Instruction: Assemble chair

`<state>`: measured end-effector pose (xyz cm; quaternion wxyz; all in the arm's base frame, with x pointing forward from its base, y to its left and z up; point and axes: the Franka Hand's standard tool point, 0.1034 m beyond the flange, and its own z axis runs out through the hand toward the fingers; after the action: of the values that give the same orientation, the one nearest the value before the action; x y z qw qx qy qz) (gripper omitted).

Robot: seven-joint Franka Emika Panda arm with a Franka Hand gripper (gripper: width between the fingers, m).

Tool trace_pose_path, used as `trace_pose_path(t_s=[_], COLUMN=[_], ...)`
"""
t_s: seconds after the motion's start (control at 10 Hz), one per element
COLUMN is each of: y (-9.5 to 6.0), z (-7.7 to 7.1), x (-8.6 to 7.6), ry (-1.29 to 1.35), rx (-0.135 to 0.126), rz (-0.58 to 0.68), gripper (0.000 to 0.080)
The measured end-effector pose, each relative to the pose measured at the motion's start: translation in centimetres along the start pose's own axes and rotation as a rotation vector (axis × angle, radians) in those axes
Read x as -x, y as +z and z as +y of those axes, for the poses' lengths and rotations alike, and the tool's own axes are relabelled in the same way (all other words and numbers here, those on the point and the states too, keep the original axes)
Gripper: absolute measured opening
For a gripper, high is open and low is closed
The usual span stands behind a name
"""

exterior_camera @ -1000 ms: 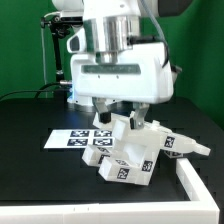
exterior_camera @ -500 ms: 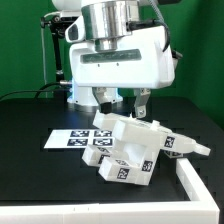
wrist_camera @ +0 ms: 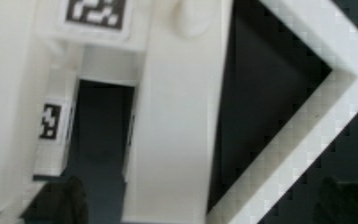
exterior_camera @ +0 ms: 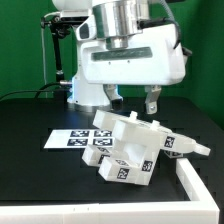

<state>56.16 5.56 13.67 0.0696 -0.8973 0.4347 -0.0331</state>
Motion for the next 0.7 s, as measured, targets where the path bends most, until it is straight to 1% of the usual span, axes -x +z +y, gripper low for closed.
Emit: trace_pose_path(t_s=[0.1, 0.5, 0.6, 0.7], y=[0.5, 0.6, 0.8, 0.8], z=[0.3, 0.4, 1.1, 2.3], x=[0.5, 0.4, 0.3, 0.5], ry=[-0.009, -0.007, -0.002, 0.000], rx=[0.000, 0.003, -0.004, 0.001], rz=[0.011, 0.009, 0.019, 0.010], gripper=[0.0649, 0.0649, 0.0649, 0.0649])
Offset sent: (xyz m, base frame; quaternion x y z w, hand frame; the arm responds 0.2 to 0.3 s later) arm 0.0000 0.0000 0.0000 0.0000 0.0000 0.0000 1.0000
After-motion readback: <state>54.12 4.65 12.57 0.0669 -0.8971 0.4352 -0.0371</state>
